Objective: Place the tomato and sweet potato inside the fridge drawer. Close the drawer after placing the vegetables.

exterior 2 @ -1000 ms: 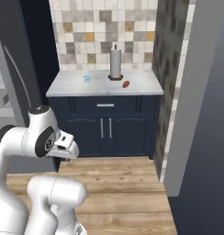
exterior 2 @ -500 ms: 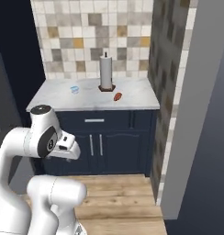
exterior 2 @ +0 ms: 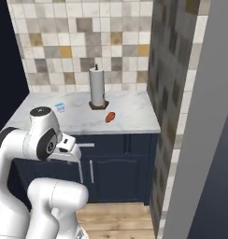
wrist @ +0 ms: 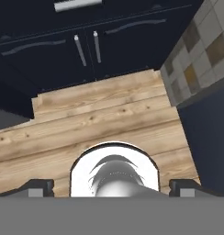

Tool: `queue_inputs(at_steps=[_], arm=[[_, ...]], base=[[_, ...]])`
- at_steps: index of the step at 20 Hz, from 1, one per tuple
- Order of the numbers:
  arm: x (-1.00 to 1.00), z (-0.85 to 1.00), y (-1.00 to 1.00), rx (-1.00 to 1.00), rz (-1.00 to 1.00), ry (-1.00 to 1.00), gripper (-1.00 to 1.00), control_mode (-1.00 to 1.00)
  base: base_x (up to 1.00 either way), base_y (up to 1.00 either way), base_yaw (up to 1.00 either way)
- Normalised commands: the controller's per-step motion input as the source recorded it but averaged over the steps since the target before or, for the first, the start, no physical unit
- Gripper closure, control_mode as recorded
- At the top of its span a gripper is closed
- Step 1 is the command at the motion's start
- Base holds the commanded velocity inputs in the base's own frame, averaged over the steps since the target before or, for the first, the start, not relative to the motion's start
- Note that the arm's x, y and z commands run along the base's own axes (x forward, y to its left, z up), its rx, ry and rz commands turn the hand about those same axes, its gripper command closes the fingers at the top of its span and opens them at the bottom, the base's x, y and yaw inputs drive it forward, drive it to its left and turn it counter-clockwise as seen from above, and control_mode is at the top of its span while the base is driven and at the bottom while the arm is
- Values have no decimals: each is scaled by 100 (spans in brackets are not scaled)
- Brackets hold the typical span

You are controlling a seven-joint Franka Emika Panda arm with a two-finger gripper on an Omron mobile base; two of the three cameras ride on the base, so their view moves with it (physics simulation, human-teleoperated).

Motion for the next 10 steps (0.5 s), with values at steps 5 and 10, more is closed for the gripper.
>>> queue_inputs(at_steps=[5, 10], arm=[[0, 0, 0, 0, 0, 0, -100, 100], [0, 0, 0, 0, 0, 0, -100, 100]], base=[[77, -33, 0], [67, -30, 0]])
